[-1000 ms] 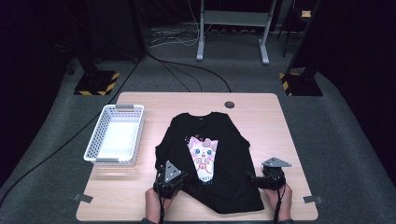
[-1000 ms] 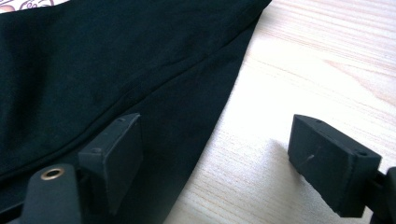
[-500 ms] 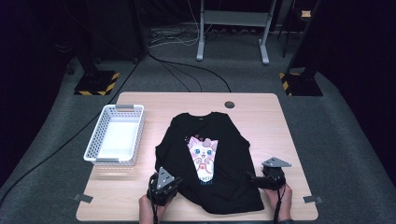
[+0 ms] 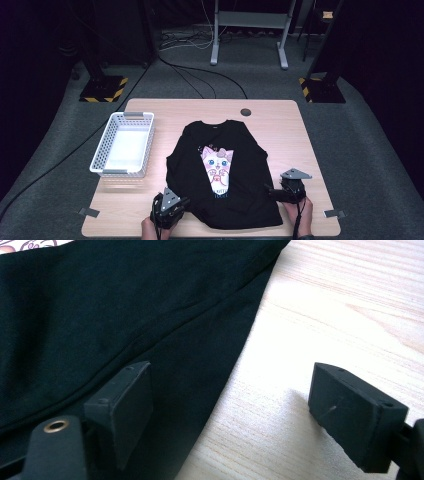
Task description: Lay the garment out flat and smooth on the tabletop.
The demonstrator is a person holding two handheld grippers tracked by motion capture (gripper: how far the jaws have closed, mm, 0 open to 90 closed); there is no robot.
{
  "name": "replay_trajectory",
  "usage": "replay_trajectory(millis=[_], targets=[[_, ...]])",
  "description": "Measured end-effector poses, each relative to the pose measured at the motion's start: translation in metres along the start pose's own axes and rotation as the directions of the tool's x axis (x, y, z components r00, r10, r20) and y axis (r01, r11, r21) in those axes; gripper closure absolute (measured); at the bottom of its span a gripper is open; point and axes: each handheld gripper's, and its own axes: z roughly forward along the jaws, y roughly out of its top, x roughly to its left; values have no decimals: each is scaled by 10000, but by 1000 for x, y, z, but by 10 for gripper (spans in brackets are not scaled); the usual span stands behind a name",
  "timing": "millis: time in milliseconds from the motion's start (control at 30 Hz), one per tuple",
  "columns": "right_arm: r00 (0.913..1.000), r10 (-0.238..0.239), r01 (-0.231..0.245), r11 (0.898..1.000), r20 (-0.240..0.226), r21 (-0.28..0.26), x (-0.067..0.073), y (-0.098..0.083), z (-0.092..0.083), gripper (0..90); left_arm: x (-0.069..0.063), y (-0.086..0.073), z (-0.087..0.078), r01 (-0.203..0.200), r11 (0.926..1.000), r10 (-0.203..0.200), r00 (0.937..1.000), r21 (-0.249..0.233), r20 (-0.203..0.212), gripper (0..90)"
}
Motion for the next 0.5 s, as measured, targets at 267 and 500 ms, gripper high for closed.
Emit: replay_trajectory(millis=[267, 500], targets=[[10000, 7, -7, 10000, 4, -3, 0, 0, 0, 172, -2, -9, -8, -24, 9998, 25, 10000, 208, -51, 821], [10000, 10, -10, 10000, 9, -3, 0, 0, 0, 172, 0, -18, -18, 254, 9990, -260, 9995, 359, 169, 790]])
